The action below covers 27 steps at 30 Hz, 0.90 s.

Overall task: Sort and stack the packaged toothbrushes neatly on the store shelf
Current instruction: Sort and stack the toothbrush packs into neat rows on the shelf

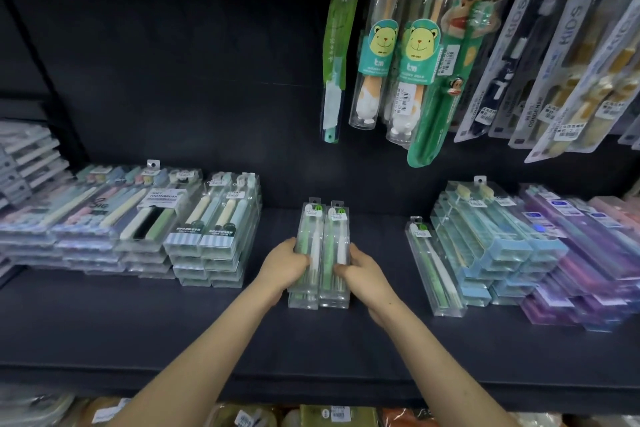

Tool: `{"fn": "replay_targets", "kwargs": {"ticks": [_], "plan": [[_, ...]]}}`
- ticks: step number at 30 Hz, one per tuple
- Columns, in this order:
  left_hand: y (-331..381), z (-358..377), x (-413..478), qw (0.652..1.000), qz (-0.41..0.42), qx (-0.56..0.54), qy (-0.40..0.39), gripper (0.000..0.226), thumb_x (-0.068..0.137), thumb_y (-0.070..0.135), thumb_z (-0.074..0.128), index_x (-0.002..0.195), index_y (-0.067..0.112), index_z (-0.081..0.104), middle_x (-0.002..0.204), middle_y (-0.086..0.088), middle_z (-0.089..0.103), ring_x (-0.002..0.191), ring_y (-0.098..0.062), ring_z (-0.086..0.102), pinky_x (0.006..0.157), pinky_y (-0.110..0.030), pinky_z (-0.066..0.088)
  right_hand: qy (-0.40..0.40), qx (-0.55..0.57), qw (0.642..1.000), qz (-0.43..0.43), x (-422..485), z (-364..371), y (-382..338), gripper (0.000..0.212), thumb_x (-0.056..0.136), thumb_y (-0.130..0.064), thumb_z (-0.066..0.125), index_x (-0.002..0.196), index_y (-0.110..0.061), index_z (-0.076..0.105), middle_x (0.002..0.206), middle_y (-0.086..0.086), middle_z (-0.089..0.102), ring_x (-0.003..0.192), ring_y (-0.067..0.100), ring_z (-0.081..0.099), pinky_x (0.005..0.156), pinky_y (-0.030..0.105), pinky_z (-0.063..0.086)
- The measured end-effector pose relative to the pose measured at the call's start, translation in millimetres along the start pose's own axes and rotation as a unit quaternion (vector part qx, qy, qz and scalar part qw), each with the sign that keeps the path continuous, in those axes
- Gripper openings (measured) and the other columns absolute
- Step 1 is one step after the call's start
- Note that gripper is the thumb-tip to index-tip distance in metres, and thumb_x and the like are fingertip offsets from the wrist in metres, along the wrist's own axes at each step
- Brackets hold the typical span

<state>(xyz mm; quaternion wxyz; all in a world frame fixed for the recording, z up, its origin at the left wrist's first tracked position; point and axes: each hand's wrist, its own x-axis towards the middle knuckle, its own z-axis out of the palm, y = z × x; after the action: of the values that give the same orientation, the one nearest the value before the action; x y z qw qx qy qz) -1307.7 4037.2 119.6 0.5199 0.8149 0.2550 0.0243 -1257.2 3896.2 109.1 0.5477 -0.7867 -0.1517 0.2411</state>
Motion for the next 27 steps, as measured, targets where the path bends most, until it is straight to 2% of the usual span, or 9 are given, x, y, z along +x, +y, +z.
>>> {"fn": "replay_targets", "kwargs": {"ticks": [4,7,11,14,17,20,22,24,27], "plan": [[0,-18,-16,0.989,0.067,0.116,0.063,0.058,0.095,0.015,0.050,0.149,0.012,0.028,0.141,-0.008,0.044,0.115,-0.023,0.054,0.081,-0.018,0.037,-0.007,0.007,1.000,-0.007,16,12,-6,0.042,0.087,-0.003,0.050,0.118,-0.030,0.057,0.105,-0.009,0.069,0.094,0.005,0.065,0.071,0.017,0.051],[-6,-40,-43,0.951,0.213,0.166,0.151,0.044,0.091,0.009,0.055,0.135,0.013,0.052,0.131,-0.003,0.054,0.117,-0.019,0.053,0.090,-0.009,0.028,-0.013,0.002,1.000,-0.012,25,19,-7,0.045,0.086,-0.003,0.050,0.121,-0.031,0.057,0.108,-0.009,0.069,0.097,0.007,0.065,0.083,0.025,0.054],[-10,-81,-61,0.855,0.345,0.268,0.278,0.023,0.080,0.004,0.061,0.101,0.003,0.071,0.102,-0.009,0.067,0.096,-0.030,0.063,0.088,-0.032,0.044,-0.030,-0.018,0.999,-0.017,35,35,-13,0.053,0.087,-0.005,0.049,0.132,-0.033,0.051,0.110,-0.012,0.067,0.100,0.008,0.063,0.092,0.031,0.052],[-15,-106,-62,0.833,0.333,0.342,0.280,0.035,0.081,0.027,0.051,0.099,0.007,0.073,0.105,-0.010,0.067,0.097,-0.034,0.062,0.086,-0.045,0.047,-0.048,-0.028,0.998,-0.014,40,48,-19,0.058,0.089,-0.009,0.050,0.143,-0.028,0.040,0.123,-0.010,0.063,0.102,0.009,0.062,0.092,0.027,0.050],[-25,-121,-57,0.840,0.291,0.392,0.235,0.050,0.079,0.044,0.047,0.107,0.009,0.072,0.115,-0.011,0.065,0.108,-0.037,0.060,0.097,-0.057,0.041,-0.046,-0.044,0.998,-0.021,44,60,-23,0.056,0.089,-0.010,0.050,0.143,-0.025,0.041,0.117,-0.009,0.064,0.103,0.013,0.062,0.096,0.033,0.049],[-38,-128,-50,0.844,0.271,0.415,0.205,0.051,0.077,0.047,0.062,0.113,0.012,0.069,0.121,-0.011,0.064,0.119,-0.037,0.055,0.106,-0.061,0.032,-0.038,-0.066,0.997,-0.029,44,64,-26,0.059,0.090,-0.011,0.048,0.145,-0.027,0.037,0.110,-0.011,0.064,0.102,0.015,0.061,0.097,0.036,0.047],[-44,-129,-46,0.844,0.269,0.423,0.193,0.054,0.073,0.042,0.077,0.119,0.015,0.067,0.125,-0.010,0.062,0.126,-0.035,0.050,0.110,-0.059,0.024,-0.046,-0.067,0.996,-0.030,44,63,-25,0.061,0.091,-0.013,0.049,0.148,-0.027,0.033,0.117,-0.012,0.062,0.102,0.012,0.061,0.098,0.035,0.048],[-47,-130,-45,0.845,0.266,0.430,0.177,0.063,0.068,0.041,0.082,0.123,0.017,0.064,0.130,-0.007,0.059,0.131,-0.034,0.045,0.113,-0.057,0.018,-0.058,-0.056,0.996,-0.021,43,62,-23,0.062,0.091,-0.016,0.052,0.148,-0.029,0.031,0.119,-0.016,0.060,0.098,0.005,0.059,0.090,0.027,0.050],[-49,-129,-45,0.832,0.282,0.444,0.178,0.072,0.061,0.040,0.087,0.124,0.016,0.063,0.128,-0.009,0.060,0.129,-0.036,0.047,0.110,-0.060,0.021,-0.058,-0.046,0.997,-0.036,38,61,-18,0.058,0.087,-0.023,0.066,0.121,-0.055,0.032,0.107,-0.037,0.052,0.089,-0.017,0.053,0.072,0.008,0.044]]}}
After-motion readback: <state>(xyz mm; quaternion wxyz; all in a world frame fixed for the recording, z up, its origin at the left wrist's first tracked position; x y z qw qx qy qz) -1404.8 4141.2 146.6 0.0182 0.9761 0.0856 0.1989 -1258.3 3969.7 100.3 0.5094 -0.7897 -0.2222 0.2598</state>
